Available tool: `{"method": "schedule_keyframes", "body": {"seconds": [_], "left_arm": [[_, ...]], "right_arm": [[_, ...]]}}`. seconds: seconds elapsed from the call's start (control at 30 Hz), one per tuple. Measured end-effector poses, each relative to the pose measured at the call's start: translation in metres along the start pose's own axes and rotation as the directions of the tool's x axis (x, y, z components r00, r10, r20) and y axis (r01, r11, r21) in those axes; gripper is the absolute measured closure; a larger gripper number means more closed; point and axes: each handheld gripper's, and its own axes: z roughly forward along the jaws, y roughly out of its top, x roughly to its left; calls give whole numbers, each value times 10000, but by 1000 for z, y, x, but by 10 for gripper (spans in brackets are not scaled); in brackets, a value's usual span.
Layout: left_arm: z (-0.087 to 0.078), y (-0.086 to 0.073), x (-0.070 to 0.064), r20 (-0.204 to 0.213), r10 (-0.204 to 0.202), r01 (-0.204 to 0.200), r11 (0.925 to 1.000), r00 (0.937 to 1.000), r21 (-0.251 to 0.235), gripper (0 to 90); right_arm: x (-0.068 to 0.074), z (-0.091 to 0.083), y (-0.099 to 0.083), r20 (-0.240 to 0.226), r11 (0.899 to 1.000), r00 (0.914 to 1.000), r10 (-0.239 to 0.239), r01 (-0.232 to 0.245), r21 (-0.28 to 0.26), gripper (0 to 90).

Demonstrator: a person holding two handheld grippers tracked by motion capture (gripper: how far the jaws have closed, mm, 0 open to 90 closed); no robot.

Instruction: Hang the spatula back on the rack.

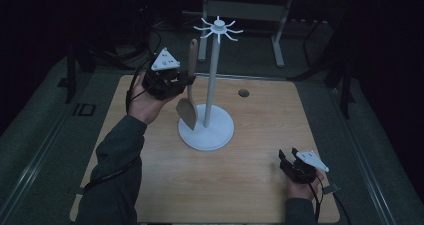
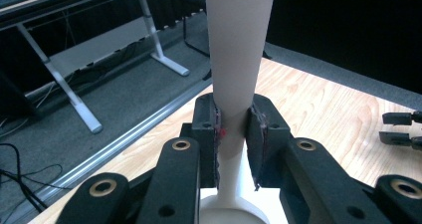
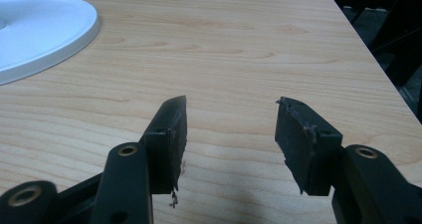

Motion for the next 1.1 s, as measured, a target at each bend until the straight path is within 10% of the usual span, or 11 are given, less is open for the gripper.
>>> {"method": "schedule_keyframes", "body": {"seconds": [1.1], "left_arm": [[20, 20, 3, 17, 90, -90, 9987, 10000, 505, 762]], "right_arm": [[0, 0, 0, 6, 10000, 10000, -14, 14, 1, 458]]}}
